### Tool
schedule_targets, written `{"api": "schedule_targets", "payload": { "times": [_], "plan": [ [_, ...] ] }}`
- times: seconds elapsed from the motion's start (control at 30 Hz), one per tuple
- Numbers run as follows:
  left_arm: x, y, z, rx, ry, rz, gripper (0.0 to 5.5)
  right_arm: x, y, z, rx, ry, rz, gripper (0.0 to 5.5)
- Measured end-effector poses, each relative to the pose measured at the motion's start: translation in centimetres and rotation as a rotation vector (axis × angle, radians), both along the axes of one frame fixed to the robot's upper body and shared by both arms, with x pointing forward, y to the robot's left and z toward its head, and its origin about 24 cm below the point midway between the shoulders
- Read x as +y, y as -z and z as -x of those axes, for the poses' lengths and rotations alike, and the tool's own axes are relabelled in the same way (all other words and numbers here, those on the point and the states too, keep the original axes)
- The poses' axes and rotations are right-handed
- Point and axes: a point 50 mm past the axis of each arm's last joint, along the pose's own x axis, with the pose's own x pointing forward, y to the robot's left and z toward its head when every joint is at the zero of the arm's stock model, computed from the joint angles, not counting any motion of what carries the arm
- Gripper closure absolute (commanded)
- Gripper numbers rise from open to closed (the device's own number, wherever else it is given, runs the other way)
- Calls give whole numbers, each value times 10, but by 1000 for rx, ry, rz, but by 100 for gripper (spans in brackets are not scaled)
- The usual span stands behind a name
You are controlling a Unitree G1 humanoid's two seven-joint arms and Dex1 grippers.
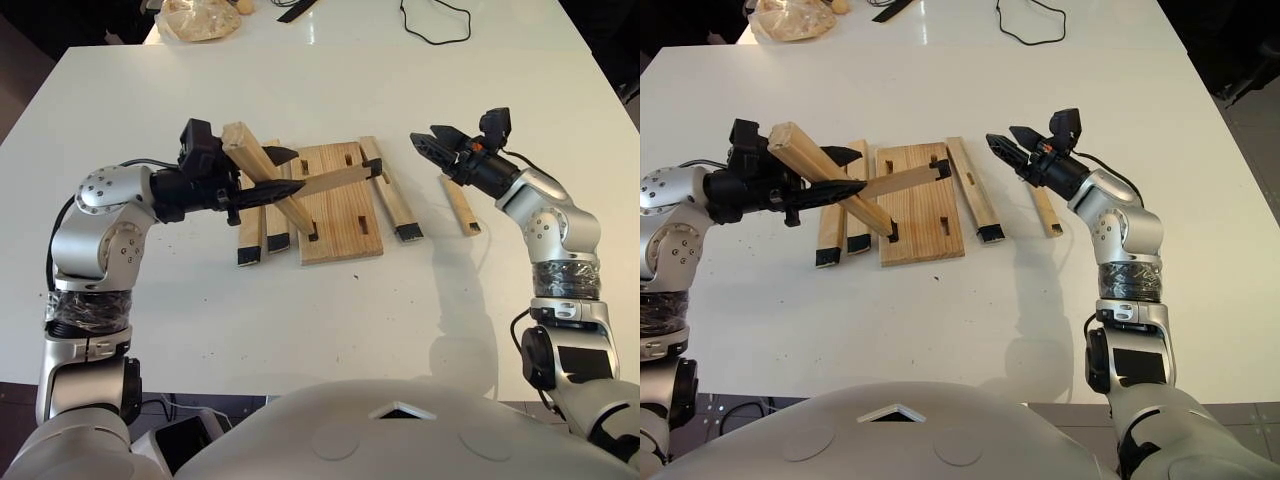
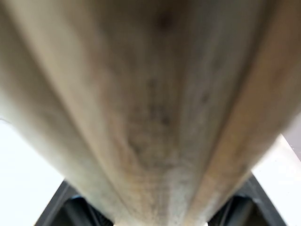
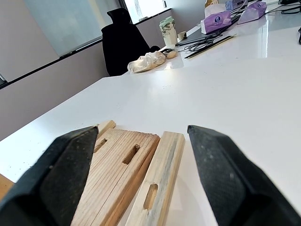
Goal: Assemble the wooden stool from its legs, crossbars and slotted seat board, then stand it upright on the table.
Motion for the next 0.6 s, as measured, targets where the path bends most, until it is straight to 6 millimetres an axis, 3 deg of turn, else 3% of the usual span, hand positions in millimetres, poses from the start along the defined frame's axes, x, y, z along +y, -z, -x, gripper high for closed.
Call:
{"api": "schedule_targets", "payload": {
  "times": [0.3, 0.43, 0.6],
  "plan": [
    [-9, 11, -7, -30, 39, -74, 346, 3, 12, -6, 35, 81, 99, 200],
    [-19, 19, -6, -60, 42, -81, 346, 12, 51, 0, 146, 111, 280, 200],
    [-21, 25, 4, -90, 39, -102, 346, 6, 61, 2, 130, 176, 361, 200]
  ]
}}
